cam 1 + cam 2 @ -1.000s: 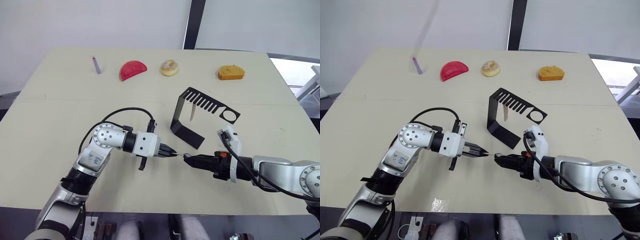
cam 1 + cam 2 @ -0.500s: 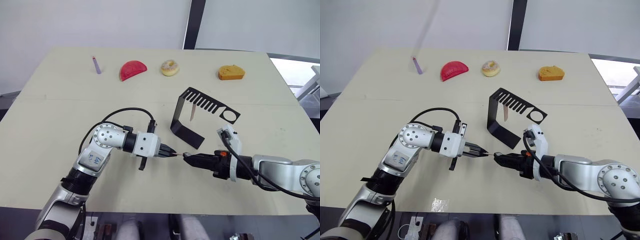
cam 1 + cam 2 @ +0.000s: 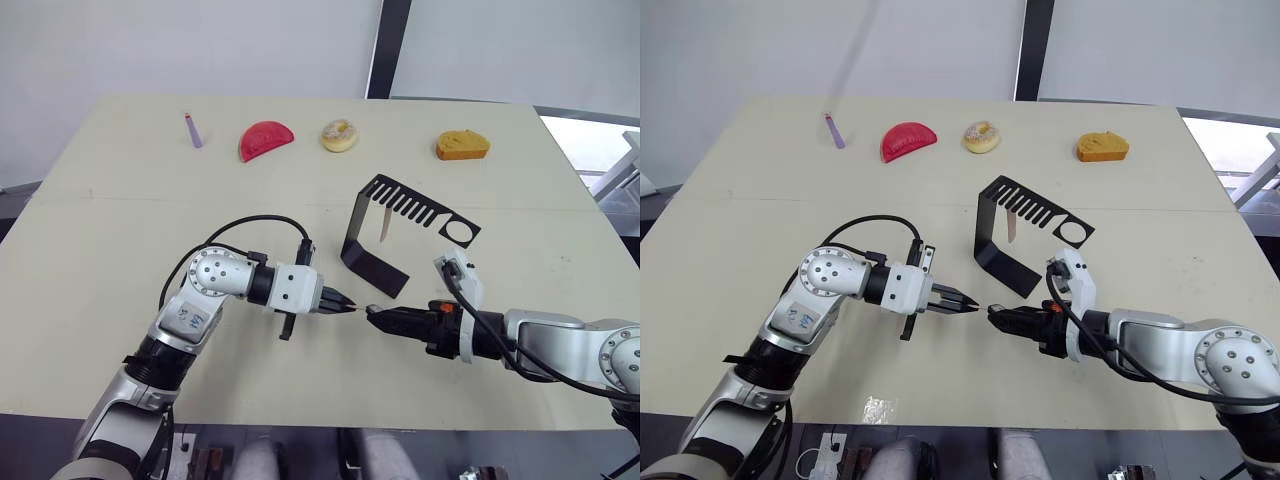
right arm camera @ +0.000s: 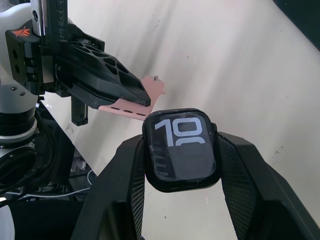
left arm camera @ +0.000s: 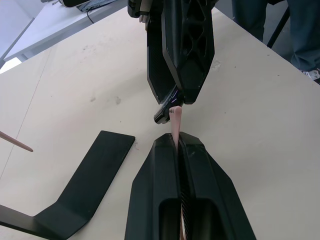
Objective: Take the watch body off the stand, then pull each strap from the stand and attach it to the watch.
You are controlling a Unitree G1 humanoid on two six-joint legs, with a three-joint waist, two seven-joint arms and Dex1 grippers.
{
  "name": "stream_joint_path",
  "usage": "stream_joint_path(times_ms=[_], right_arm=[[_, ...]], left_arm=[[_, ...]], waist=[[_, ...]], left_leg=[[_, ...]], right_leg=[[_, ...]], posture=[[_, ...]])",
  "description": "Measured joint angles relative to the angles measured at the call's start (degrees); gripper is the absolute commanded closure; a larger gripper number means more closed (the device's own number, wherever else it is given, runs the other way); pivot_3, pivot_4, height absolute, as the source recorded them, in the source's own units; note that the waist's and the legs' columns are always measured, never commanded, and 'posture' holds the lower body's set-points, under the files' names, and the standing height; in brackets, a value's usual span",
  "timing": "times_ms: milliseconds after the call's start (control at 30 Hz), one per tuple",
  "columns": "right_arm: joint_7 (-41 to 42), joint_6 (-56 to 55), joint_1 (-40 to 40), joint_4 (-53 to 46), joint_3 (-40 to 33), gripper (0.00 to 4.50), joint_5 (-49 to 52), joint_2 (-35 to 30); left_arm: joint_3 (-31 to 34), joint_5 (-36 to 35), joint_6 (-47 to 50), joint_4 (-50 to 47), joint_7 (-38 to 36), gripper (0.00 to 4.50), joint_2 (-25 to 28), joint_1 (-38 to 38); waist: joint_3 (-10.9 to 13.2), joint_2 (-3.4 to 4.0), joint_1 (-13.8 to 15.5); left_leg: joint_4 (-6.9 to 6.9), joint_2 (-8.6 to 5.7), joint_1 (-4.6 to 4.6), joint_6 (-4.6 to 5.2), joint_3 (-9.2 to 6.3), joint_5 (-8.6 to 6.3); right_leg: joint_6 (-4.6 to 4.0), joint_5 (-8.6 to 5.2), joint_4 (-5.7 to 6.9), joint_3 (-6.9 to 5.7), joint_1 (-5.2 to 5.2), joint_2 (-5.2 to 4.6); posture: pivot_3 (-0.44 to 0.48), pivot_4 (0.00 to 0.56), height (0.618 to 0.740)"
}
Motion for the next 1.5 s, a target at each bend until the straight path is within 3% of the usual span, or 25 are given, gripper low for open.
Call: stream_joint_path(times_ms=[1500], right_arm=[[-0.25,-0.16,-2.46,0.11,1.08,2.9,-0.75,-0.88]], left_arm=[[-1.04,2.58,1.42,2.12,0.86,4.5,-2.76,-1.41]], waist=[[0.0,0.0,0.01]], left_leg=[[0.0,0.0,-0.02,0.0,-0.01,0.0]], right_leg=[[0.0,0.0,-0.01,-0.01,0.0,0.0]], posture=[[0.0,0.15,0.737]])
